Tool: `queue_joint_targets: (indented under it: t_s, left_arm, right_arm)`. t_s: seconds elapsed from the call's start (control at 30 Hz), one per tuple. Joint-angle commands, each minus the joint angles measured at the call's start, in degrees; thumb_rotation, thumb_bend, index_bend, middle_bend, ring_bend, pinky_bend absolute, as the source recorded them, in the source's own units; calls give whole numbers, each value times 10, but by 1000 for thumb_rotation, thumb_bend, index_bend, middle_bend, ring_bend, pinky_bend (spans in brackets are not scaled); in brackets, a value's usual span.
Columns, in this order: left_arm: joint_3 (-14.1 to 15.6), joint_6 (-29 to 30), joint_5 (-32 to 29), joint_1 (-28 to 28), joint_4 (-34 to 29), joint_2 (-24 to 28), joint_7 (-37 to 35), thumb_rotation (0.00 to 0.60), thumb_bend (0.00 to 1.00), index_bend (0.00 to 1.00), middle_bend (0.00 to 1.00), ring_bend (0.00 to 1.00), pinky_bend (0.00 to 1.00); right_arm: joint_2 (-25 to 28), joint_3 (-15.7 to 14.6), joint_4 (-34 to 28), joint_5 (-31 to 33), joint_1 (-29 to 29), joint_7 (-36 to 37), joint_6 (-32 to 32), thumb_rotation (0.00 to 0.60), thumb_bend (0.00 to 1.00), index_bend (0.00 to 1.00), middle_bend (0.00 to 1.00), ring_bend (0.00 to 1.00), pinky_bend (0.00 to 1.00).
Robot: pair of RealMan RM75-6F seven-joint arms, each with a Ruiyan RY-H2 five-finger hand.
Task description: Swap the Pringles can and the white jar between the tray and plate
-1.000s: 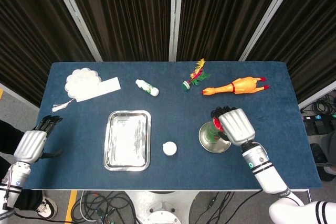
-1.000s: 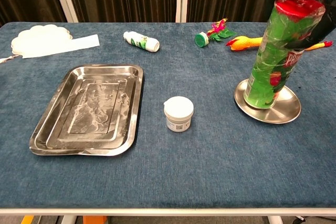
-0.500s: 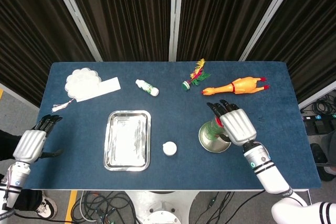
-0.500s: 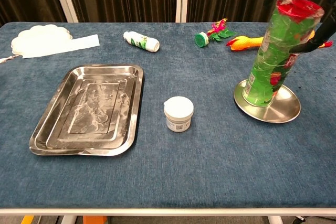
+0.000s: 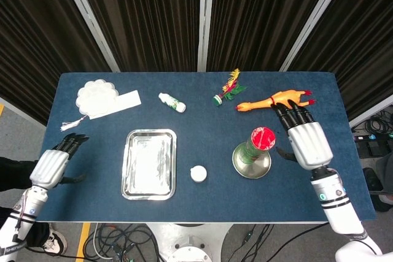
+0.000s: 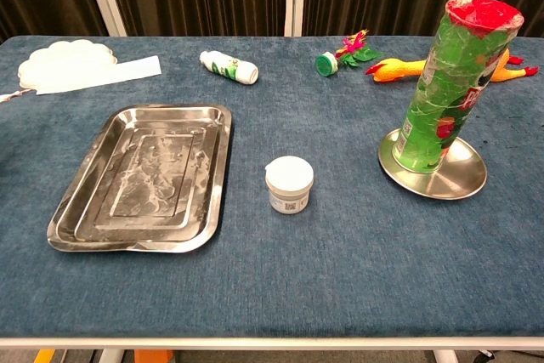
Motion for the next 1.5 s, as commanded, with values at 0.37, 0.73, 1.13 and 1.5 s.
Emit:
queue_joint_targets:
  t_s: [0.37, 0.73, 1.13, 1.5]
  left_arm:
    - [-14, -38, 114, -110, -18, -59, 6, 600, 91, 127, 103, 44, 304]
    - [-27, -131, 148, -228, 8, -134, 23, 600, 121, 150, 116, 46, 304]
    - [-9, -188, 163, -311, 60, -197, 20, 600, 224, 168, 138, 71, 305]
    - [8, -205, 169, -362, 135, -256, 16, 600, 270, 176, 157, 87, 310]
  right_arm:
    - [16, 40, 92, 26, -57, 133, 22, 600, 12, 0, 72, 0, 145]
    - [23, 61, 116, 33, -66, 206, -4, 600, 11, 0, 50, 0, 142]
    - [29, 65, 128, 29, -81, 245, -21, 600, 15, 0, 52, 0, 142]
    - [29, 71, 147, 31, -92, 272, -27, 600, 19, 0, 51, 0, 141]
